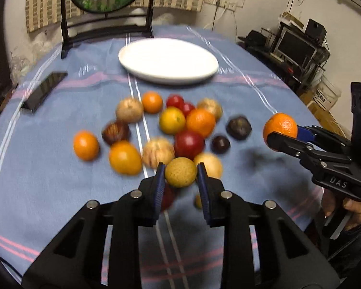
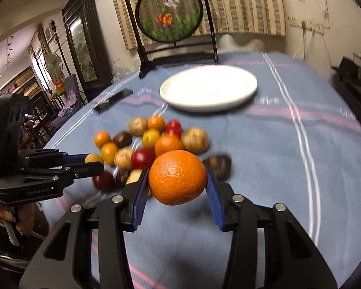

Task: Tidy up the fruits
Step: 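Carry both fruits onto the white plate and open both tools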

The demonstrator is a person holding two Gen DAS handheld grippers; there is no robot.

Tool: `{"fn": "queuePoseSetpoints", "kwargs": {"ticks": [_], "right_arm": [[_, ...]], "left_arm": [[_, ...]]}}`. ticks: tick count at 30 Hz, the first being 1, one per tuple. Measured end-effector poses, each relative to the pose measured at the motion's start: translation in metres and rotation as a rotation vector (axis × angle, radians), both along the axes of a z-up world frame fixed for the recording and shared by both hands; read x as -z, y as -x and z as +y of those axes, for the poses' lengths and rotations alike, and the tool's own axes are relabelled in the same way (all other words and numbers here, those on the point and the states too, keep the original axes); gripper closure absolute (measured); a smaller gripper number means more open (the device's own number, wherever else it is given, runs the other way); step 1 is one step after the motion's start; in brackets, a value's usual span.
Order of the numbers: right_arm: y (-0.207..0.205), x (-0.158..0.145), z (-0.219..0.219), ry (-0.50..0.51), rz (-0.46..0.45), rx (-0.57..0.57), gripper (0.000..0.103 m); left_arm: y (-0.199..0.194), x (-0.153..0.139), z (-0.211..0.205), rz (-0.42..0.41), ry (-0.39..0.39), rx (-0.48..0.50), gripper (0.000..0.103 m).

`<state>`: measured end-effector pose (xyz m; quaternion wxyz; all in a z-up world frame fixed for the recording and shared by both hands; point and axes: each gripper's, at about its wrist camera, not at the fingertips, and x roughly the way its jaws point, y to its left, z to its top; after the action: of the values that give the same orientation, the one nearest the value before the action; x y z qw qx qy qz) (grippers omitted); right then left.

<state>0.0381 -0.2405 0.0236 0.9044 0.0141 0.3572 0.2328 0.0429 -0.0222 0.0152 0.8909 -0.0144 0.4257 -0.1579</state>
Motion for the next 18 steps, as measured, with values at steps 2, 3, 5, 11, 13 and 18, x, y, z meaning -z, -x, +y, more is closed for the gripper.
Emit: {"fn": "queuePoseSetpoints", "kwargs": {"ticks": [2,3,5,11,13,18], "right_arm": [[-0.017,-0.01,0.006,0.014,-0.023,-0.002,0.057],[-0.024,-0.013,0.008,0.017,-0.027,-0.004,0.057],[-0.05,-0.022,0.013,0.021,-0.035,0.003,0.057],[-0.128,-0.022,0.026,0.049,-0.032,0.068,0.057],[-0.162,-0.009,0.032,0.094,-0.003,0.103,0.057],[-0.215,0.027,0.041,0.188,0.097,0.124,0.057]], "left_arm": [[-0.018,-0.012,0.002,-0.035,-0.007,0.003,0.076],[-0.031,-0.019,0.003,-0.05,-0.013,-0.002,0.076],[-0.054,-0.027,0.004,-0.06,-0.018,-0.014,0.076],[-0.152,-0.039,-0.001,-0.032,0.024,-0.05,0.076],[-0.182,-0.031,-0.004,-0.018,0.013,-0.077,0.076],[-0.237,0.002,-0.01,0.079,-0.006,-0.117,0.076]]}}
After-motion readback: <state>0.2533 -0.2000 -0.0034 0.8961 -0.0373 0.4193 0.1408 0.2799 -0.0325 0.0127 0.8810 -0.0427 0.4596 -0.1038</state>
